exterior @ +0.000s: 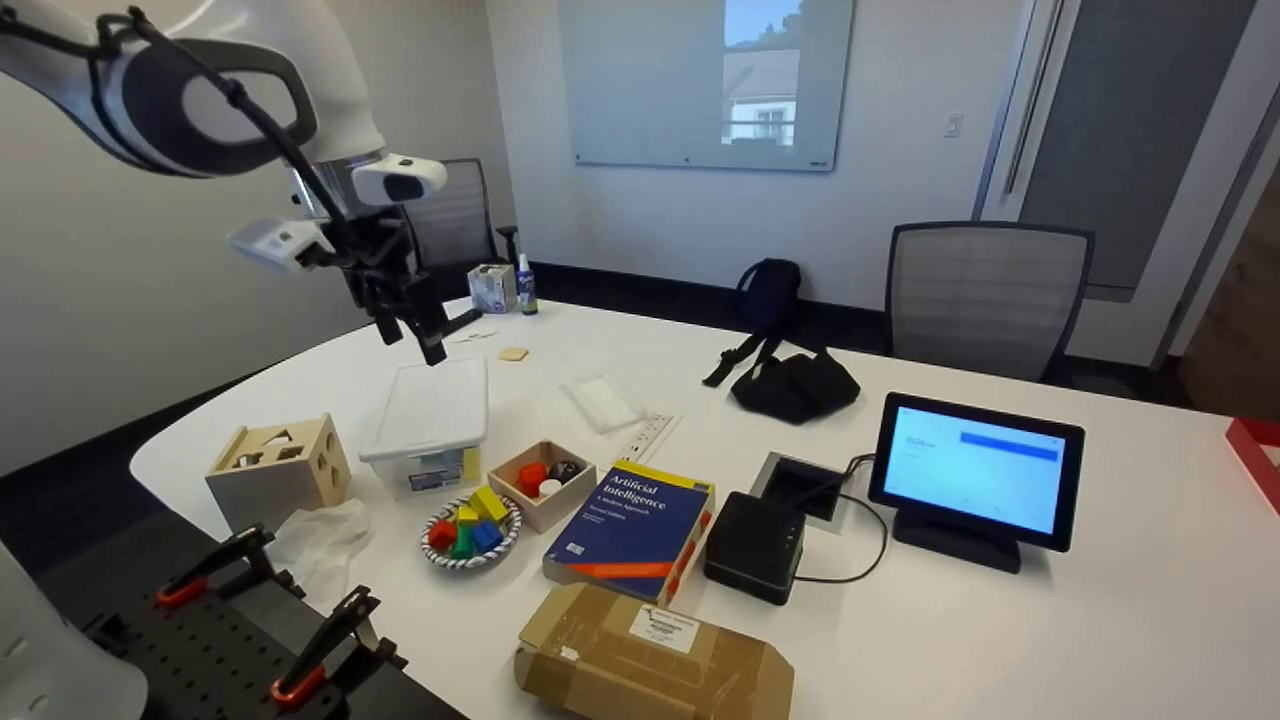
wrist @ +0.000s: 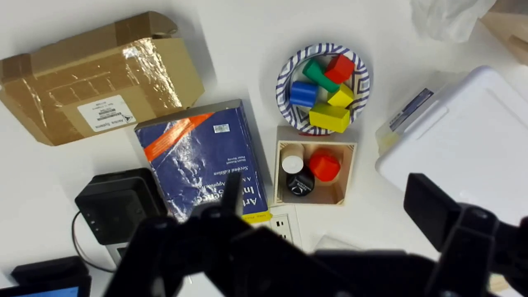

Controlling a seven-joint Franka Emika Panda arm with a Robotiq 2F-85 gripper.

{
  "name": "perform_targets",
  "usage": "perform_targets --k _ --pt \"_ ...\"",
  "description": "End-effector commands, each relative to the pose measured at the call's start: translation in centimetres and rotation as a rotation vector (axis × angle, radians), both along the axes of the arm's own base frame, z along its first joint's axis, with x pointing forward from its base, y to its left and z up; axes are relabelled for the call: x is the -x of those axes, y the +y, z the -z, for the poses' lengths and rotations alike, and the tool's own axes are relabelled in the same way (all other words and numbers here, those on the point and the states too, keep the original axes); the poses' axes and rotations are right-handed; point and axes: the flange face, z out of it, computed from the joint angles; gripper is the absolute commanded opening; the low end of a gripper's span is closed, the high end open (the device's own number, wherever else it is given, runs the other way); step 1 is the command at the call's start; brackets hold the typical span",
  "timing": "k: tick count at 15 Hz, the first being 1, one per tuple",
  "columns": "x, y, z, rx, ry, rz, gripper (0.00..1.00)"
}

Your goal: Remove the orange block from the white plate and put it in the shape sorter through the square opening

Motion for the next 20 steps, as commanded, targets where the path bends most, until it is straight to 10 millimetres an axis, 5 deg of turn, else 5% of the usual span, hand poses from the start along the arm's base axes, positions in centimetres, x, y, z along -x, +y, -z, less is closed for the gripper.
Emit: perform_targets --k 1,7,20 --pt "-1.8 4.8 3.9 0.051 -0.011 0.142 1.00" --pt "-0.9 10.5 9.9 0.140 0.067 0.262 1.00" --pt "-0.2 11.9 21.1 0.208 0.152 0.363 1.00"
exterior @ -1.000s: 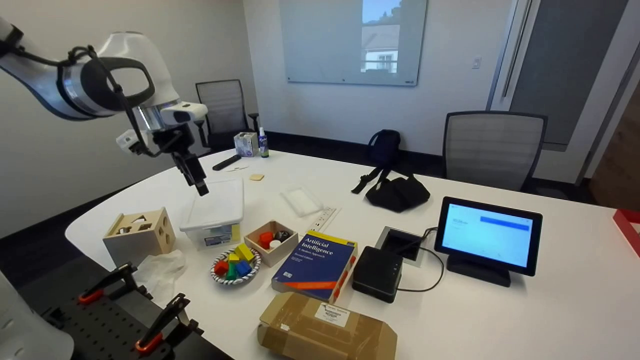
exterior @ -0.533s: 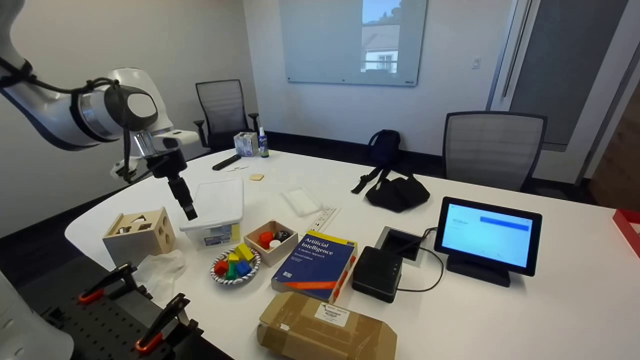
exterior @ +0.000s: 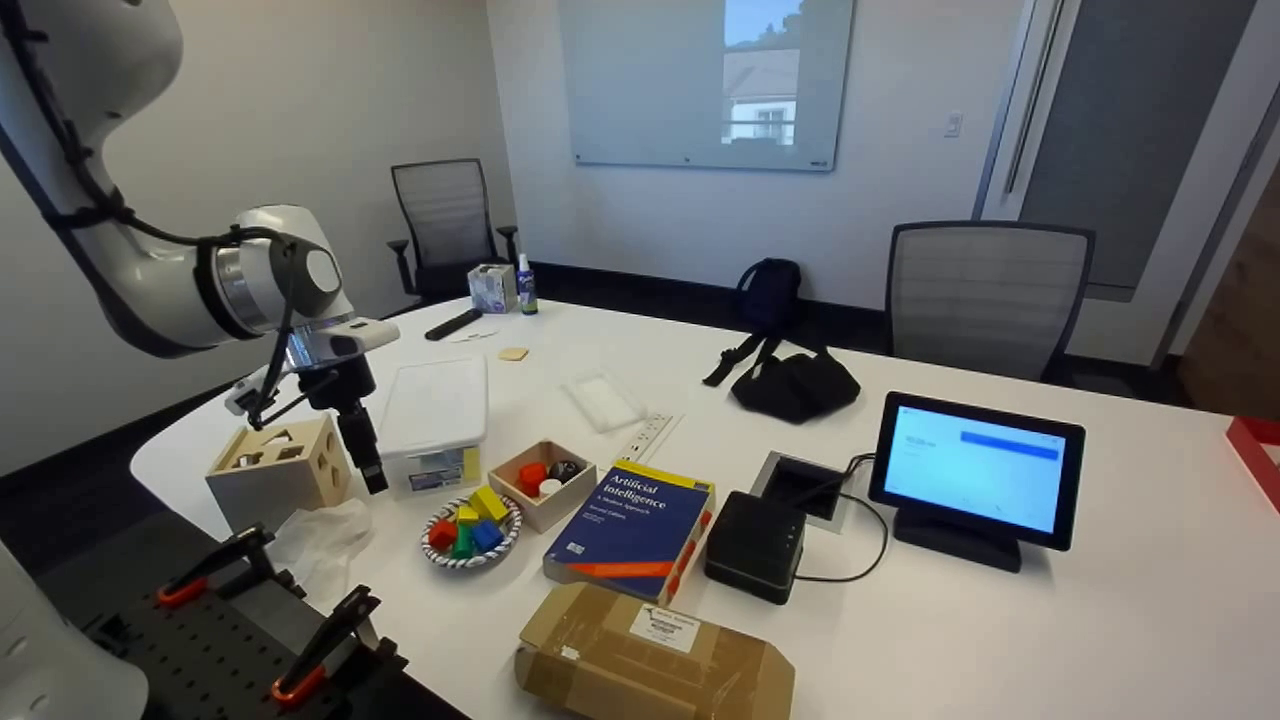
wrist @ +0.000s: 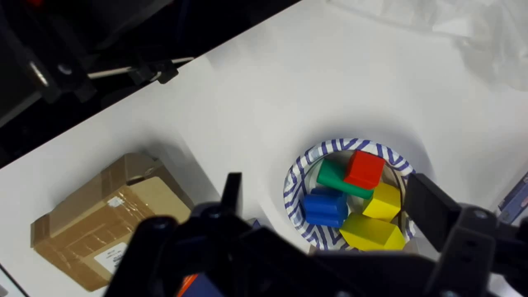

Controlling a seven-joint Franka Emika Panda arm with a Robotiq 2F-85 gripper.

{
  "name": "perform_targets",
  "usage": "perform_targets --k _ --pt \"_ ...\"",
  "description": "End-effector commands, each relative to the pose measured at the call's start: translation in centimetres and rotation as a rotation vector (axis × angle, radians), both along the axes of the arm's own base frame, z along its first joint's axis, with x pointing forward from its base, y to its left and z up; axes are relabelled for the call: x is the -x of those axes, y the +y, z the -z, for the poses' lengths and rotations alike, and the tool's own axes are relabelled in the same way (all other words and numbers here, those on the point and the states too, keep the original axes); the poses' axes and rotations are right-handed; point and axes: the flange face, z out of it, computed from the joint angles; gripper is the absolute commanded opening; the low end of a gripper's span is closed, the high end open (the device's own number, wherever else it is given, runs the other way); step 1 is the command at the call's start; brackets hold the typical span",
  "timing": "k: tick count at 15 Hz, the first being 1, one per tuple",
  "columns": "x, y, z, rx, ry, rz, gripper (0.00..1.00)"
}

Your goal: Remove the orange block from the white plate and put it in the shape sorter through the square opening

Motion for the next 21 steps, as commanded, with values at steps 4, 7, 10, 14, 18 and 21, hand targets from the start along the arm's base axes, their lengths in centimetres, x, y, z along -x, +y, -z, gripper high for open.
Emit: perform_targets --k 4,7,10,14,18,21 --pt "-2.5 -0.5 4.3 0.053 -0.034 0.047 1.00" --pt "-3.9 -0.4 6.3 0.065 -0.050 0.053 1.00" --pt "-4.9 0.2 8.4 0.060 -0.051 0.055 1.00" --pt "-5.6 1.3 11.0 0.061 -0.036 0.056 1.00" --pt "-6.2 1.9 13.0 0.070 -0.027 0.067 1.00" --pt "-6.6 1.9 14.1 0.085 -0.026 0.077 1.00"
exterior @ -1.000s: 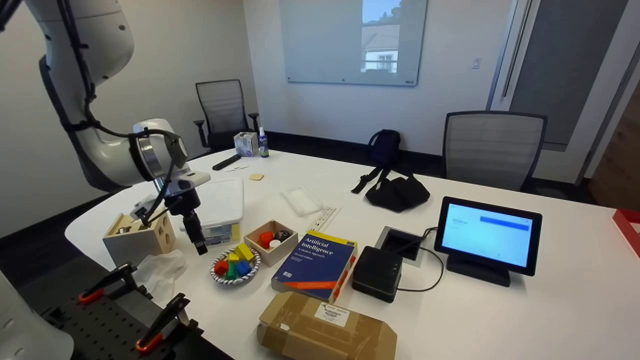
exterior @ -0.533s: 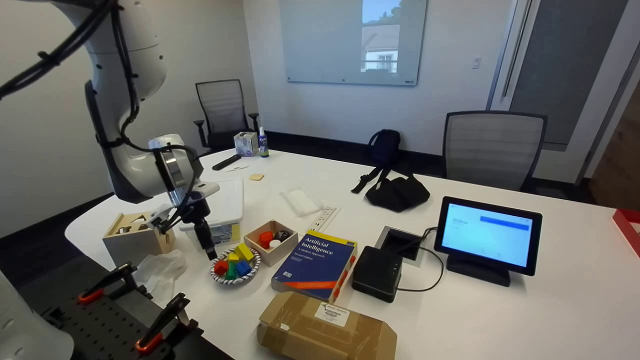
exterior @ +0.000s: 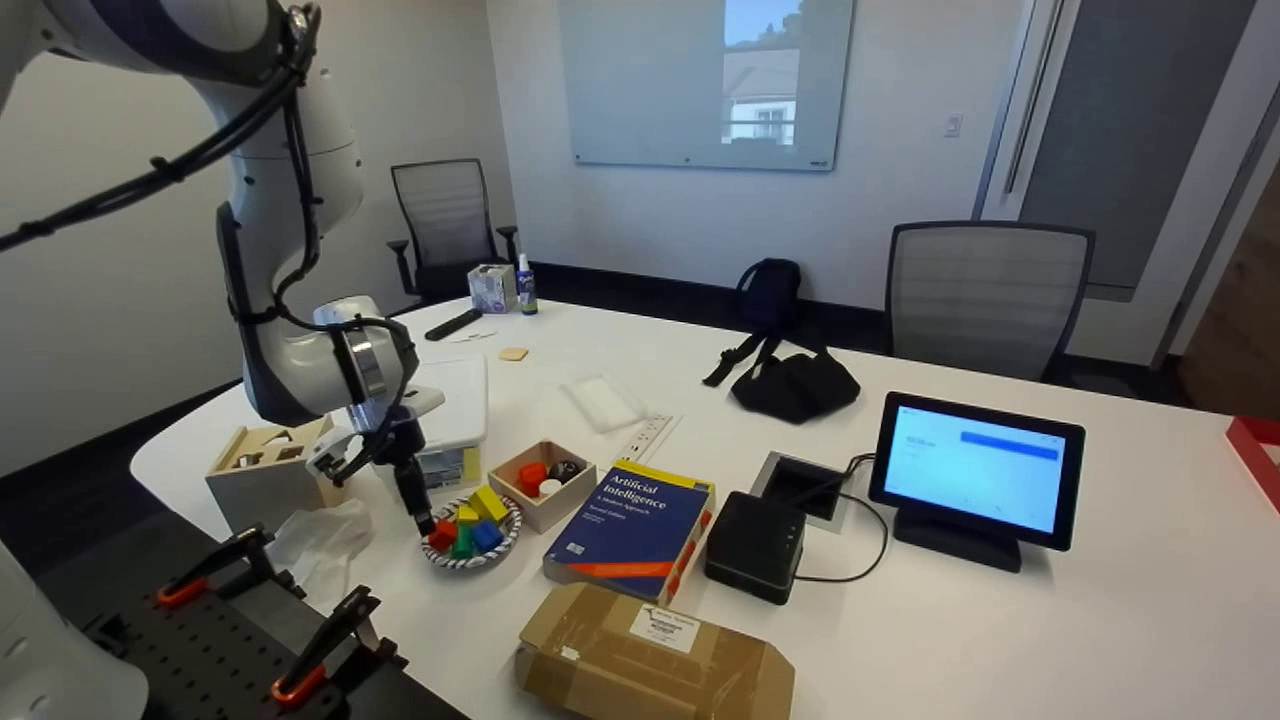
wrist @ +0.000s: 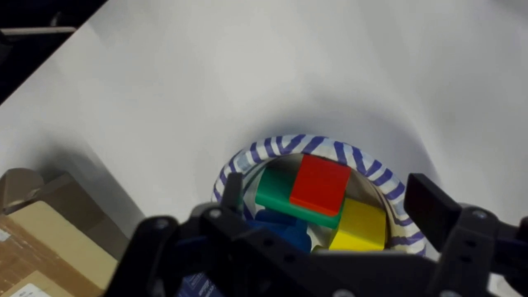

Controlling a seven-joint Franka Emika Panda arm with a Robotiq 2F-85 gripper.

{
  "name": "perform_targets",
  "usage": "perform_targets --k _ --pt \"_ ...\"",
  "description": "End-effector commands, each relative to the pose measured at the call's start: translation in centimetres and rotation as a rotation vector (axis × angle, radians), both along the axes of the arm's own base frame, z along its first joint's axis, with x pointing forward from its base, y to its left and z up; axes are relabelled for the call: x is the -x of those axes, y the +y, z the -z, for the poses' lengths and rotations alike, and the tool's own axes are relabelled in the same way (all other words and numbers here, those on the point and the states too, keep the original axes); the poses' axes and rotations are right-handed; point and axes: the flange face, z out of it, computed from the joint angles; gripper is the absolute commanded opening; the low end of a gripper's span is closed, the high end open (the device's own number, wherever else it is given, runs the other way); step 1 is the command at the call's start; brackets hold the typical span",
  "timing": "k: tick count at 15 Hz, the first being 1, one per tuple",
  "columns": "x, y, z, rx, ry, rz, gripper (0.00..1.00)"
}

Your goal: Remove the orange block from the white plate and put it in the shape sorter through the square opening

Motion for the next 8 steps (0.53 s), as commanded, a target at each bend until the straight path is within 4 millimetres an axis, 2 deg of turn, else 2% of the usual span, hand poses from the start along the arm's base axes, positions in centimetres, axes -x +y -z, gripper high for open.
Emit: perform_targets --k 1,8 --pt "-0.9 0.2 1.2 0.035 -0.024 0.017 1.00" --pt "-1.5 0.2 2.3 0.054 -0.018 0.018 1.00"
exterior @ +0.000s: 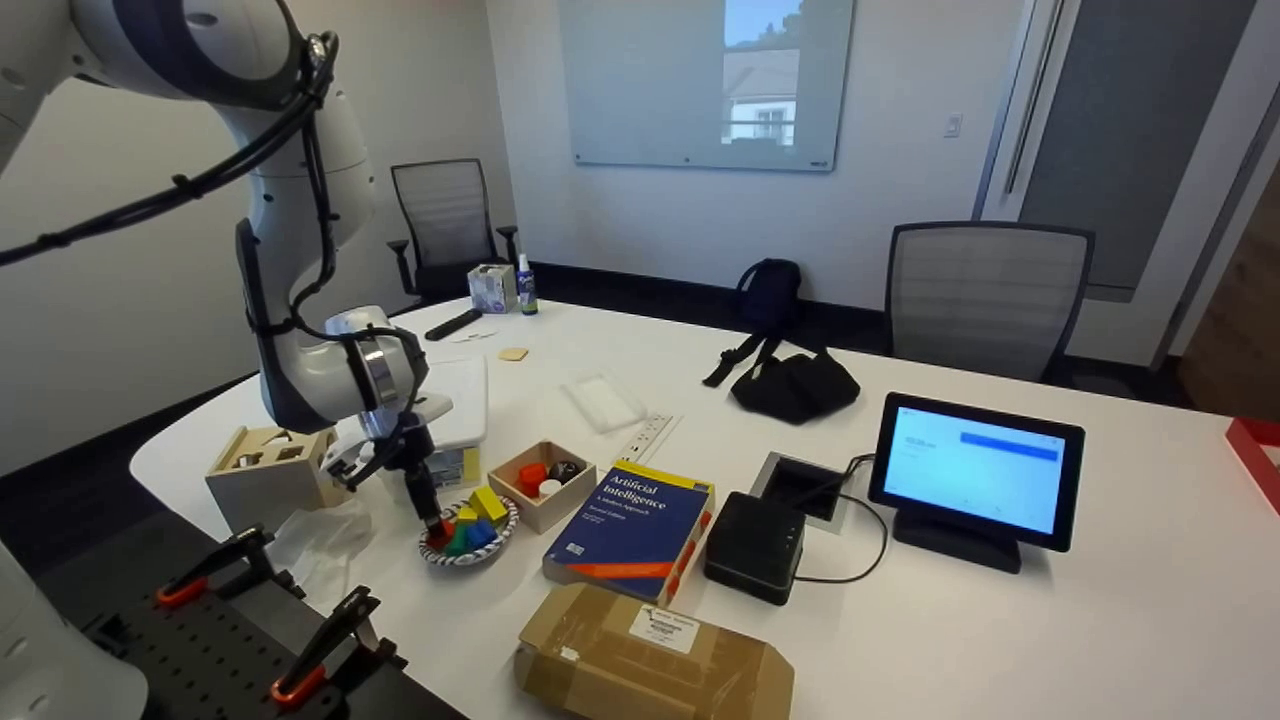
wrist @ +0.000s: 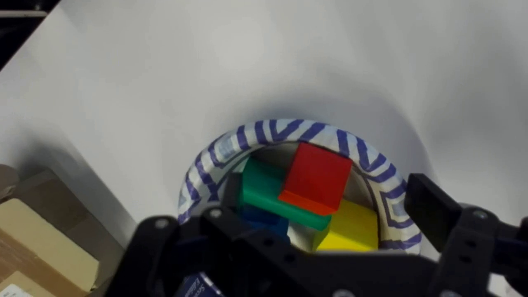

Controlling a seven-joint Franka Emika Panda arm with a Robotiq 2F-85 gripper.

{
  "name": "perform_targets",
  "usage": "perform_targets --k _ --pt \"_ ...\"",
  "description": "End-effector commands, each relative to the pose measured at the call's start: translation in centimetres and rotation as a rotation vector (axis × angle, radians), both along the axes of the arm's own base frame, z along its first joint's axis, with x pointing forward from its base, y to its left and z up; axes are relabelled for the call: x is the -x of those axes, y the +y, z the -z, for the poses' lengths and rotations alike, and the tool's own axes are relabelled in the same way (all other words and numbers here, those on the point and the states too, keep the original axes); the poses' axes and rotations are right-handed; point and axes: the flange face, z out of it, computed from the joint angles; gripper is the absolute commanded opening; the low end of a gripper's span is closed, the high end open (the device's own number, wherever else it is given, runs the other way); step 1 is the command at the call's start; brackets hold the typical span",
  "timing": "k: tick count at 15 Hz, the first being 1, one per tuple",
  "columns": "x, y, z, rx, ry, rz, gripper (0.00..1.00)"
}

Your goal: Remove the orange block from the white plate and put it in the shape sorter through the square opening

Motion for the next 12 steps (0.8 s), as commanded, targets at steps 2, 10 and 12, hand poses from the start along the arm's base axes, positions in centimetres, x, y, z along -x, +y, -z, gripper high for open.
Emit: perform_targets --k 2,10,12 --pt "-0.14 0.19 0.56 0.037 -0.012 0.017 0.90" --pt "0.29 0.19 0.63 0.064 -0.016 0.042 0.31" --pt "0.25 0.18 0.57 0.070 -0.013 0.042 0.17"
